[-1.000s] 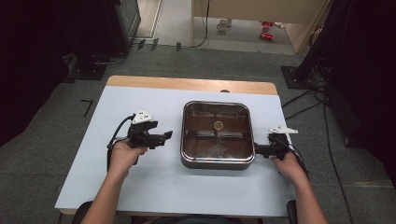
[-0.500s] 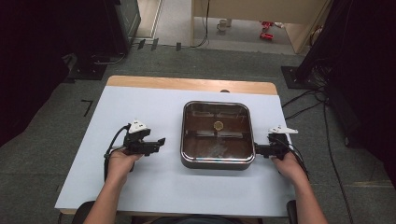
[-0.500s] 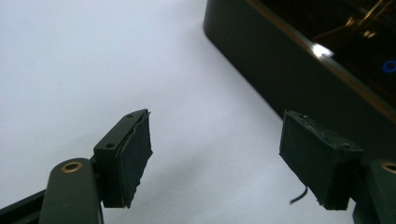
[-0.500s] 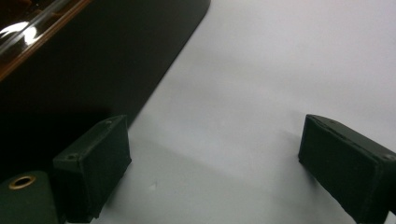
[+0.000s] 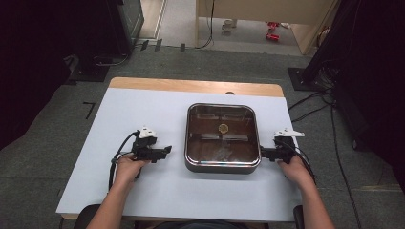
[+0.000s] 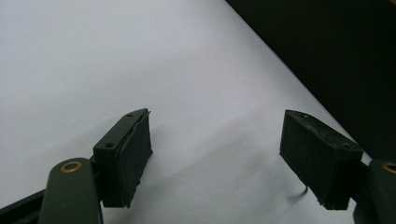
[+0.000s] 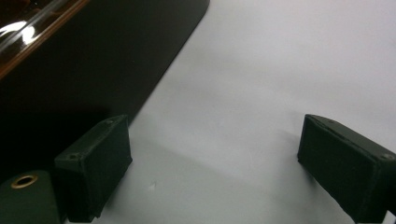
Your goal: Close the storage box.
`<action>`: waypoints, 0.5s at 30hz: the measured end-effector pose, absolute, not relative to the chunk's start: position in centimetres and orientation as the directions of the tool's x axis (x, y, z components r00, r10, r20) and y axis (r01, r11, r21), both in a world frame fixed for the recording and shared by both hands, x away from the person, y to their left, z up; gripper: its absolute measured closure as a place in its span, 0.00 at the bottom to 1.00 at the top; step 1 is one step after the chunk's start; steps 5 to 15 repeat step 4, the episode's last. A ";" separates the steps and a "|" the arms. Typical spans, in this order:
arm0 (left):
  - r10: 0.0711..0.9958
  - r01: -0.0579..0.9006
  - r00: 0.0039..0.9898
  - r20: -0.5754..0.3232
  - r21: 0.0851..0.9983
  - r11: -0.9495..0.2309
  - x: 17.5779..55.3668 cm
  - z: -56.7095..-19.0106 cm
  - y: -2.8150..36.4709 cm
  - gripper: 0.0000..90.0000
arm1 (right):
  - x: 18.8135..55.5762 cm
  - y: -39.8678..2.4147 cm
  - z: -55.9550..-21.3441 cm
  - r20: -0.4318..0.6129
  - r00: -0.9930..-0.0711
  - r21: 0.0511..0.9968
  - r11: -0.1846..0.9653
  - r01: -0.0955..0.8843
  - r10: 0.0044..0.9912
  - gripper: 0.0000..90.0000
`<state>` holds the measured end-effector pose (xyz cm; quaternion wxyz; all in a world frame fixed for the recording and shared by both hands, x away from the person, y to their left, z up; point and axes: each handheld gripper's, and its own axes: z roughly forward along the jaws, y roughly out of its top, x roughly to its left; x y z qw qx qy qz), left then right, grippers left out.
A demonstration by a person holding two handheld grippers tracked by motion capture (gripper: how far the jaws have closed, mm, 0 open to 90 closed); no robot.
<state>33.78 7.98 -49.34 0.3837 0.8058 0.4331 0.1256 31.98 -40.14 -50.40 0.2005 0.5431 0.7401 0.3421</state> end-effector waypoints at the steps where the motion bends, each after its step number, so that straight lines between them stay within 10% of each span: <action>1: 0.791 0.596 0.600 -0.122 0.728 -0.339 33.7 -49.4 8.0 0.27 | 32.0 -40.1 -50.4 0.076 -0.329 0.725 0.174 0.667 0.941 0.10; 15: 0.787 0.586 0.608 -0.108 0.730 -0.353 33.7 -49.4 7.9 0.27 | 32.0 -40.1 -50.4 0.076 -0.329 0.725 0.174 0.667 0.941 0.10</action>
